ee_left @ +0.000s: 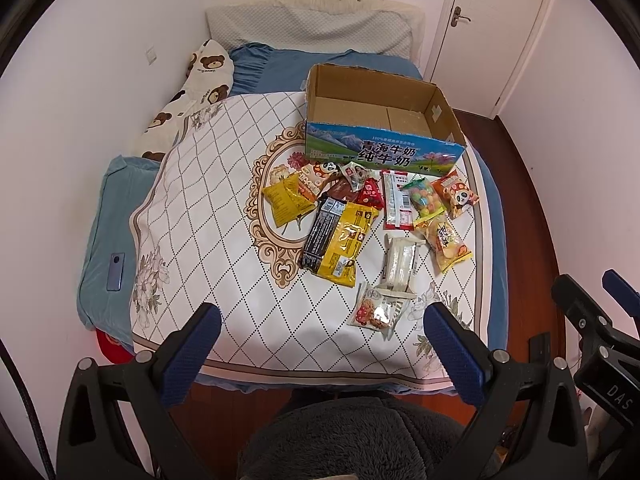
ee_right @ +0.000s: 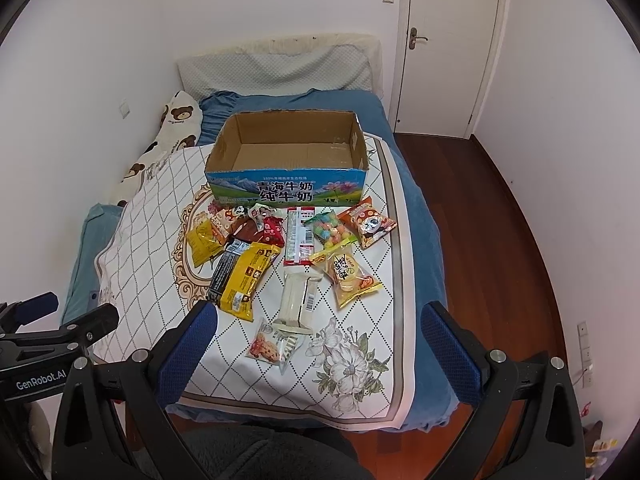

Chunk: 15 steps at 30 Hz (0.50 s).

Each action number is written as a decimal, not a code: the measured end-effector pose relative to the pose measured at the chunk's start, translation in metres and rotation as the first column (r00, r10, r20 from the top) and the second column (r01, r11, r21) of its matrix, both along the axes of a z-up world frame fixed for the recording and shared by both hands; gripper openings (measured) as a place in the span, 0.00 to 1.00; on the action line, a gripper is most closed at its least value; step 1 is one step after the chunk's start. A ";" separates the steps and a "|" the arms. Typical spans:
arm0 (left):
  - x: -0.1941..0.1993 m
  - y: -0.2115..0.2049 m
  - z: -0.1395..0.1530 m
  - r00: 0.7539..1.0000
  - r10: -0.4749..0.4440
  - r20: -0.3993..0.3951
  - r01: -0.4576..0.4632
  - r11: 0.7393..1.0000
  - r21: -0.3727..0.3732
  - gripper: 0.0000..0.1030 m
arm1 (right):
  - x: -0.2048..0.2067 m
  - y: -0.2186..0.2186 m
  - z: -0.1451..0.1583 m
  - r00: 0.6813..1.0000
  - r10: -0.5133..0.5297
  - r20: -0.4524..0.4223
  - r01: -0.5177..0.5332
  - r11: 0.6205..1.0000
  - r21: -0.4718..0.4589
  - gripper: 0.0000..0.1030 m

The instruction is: Organize snacks

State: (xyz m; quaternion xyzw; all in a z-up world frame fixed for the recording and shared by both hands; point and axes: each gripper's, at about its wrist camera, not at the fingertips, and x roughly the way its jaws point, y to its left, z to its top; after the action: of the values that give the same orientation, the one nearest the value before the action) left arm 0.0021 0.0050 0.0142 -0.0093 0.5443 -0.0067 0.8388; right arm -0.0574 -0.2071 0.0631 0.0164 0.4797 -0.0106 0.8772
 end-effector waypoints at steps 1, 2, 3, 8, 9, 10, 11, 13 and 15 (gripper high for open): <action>0.000 0.000 0.000 1.000 0.000 0.000 0.000 1.000 -0.001 1.00 | 0.000 0.000 0.000 1.000 0.000 0.001 0.000 1.000 -0.001 1.00; 0.000 0.000 0.000 1.000 0.000 0.000 0.000 1.000 0.000 1.00 | 0.000 0.000 0.000 1.000 0.000 0.001 0.000 1.000 -0.002 1.00; 0.000 0.000 0.000 1.000 0.000 0.000 0.000 1.000 0.002 1.00 | 0.000 0.000 0.000 1.000 0.000 0.001 0.000 1.000 0.000 1.00; 0.000 0.001 0.002 1.000 -0.010 -0.001 0.010 1.000 0.009 1.00 | 0.000 0.001 0.000 1.000 -0.001 -0.005 0.001 1.000 0.002 1.00; 0.001 0.000 0.002 1.000 -0.011 -0.001 0.011 1.000 0.009 1.00 | 0.000 0.001 0.000 1.000 -0.001 -0.005 0.001 1.000 0.001 1.00; 0.002 -0.001 0.002 1.000 -0.012 -0.001 0.012 1.000 0.011 1.00 | 0.001 0.001 0.000 1.000 -0.001 -0.003 0.001 1.000 0.001 1.00; 0.002 -0.001 0.003 1.000 -0.012 0.000 0.012 1.000 0.012 1.00 | 0.001 0.001 0.001 1.000 -0.002 -0.002 0.002 1.000 0.001 1.00; 0.002 0.000 0.003 1.000 -0.012 0.001 0.012 1.000 0.009 1.00 | 0.002 0.001 0.002 1.000 -0.001 0.000 0.001 1.000 -0.001 1.00; 0.003 0.000 0.002 1.000 -0.011 0.005 0.011 1.000 0.010 1.00 | 0.003 0.001 0.003 1.000 -0.002 0.003 0.002 1.000 -0.001 1.00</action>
State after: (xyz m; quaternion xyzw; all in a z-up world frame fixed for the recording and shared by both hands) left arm 0.0046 0.0051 0.0163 -0.0020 0.5423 -0.0084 0.8401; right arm -0.0545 -0.2065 0.0662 0.0165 0.4785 -0.0120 0.8778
